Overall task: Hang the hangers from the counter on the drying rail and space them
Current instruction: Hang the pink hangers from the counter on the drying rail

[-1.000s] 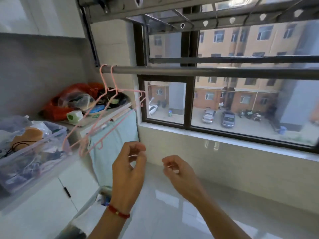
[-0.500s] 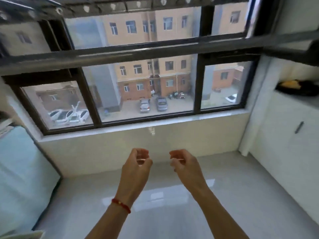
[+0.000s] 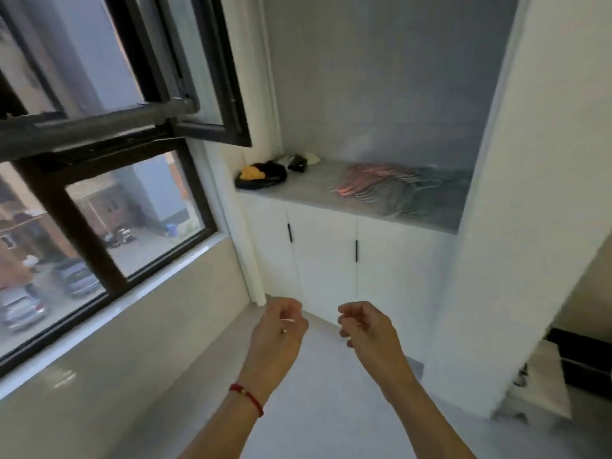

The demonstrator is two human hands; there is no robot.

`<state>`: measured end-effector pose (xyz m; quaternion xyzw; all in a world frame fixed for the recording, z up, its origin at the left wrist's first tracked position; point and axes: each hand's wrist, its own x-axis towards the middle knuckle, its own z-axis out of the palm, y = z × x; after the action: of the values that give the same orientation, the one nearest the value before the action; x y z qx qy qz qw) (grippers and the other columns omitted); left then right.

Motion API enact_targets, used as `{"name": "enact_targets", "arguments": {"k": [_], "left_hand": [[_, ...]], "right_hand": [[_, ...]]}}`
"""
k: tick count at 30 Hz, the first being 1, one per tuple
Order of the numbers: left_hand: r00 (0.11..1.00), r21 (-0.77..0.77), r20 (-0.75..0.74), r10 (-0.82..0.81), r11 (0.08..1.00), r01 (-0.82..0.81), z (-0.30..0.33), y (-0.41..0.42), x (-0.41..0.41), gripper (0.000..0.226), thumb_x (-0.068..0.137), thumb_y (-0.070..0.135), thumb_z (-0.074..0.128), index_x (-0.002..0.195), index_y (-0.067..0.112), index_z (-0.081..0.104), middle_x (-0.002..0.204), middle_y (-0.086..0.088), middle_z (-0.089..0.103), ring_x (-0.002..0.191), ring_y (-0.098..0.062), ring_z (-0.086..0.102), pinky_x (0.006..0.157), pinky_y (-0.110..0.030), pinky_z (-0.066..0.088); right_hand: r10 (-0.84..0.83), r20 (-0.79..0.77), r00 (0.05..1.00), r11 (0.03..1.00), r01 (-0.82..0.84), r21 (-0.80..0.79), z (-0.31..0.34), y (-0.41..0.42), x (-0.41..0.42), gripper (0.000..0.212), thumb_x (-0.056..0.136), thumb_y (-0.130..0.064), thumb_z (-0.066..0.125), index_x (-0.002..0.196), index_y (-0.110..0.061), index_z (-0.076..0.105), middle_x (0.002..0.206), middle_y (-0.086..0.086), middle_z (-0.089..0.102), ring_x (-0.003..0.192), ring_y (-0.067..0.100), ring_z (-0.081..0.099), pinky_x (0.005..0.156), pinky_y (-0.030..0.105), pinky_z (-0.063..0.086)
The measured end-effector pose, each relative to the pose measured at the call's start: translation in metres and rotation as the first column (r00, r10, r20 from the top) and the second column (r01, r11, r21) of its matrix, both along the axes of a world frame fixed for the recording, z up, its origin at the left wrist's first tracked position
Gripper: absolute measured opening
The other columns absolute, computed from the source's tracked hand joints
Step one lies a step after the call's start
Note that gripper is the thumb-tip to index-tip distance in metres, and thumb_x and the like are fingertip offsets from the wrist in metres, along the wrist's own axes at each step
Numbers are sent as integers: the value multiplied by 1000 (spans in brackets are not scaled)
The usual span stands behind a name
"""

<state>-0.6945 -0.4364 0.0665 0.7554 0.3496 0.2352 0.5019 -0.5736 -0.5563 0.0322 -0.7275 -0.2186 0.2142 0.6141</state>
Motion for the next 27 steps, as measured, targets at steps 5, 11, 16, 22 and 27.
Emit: {"name": "enact_targets", "arguments": {"k": [5,11,16,22,27], "left_hand": [[980,-21,-14,-196,980,196,-10,41,126,18,96,17,62,110,27,61,113,6,66,98,-12,65,80,-29,56],[954,11,-130,-270,962,273,-13,126,265,23,98,22,59,121,21,56,110,2,63,87,-11,60,66,-22,46],[956,-27,-165,-242,970,241,-15,187,371,24,97,24,59,120,19,57,110,-2,64,83,-14,59,67,-25,46],[967,10,-223,-125,991,130,-20,246,481,24,94,21,60,118,20,58,105,-5,66,83,-17,61,74,-26,48],[955,55,-289,-70,995,89,-21,273,544,29,95,17,59,124,13,57,111,-6,63,98,-22,58,84,-27,44]], "right_hand": [[-119,55,991,991,122,-52,3,15,103,17,95,-17,58,105,-27,67,100,-8,72,89,12,69,84,37,59],[-205,113,972,973,214,-81,13,70,218,17,94,-18,58,102,-30,67,96,-10,71,89,9,69,85,35,59],[-261,56,964,965,261,-2,7,115,300,18,93,-17,58,99,-31,68,91,-8,73,84,11,71,82,38,60],[-169,34,985,985,170,-18,-6,173,405,16,95,-14,57,100,-26,67,85,-6,73,75,16,71,73,35,60],[-46,25,999,995,48,-82,-13,211,485,15,92,-11,61,99,-23,67,91,-4,73,85,15,70,72,27,57]]}}
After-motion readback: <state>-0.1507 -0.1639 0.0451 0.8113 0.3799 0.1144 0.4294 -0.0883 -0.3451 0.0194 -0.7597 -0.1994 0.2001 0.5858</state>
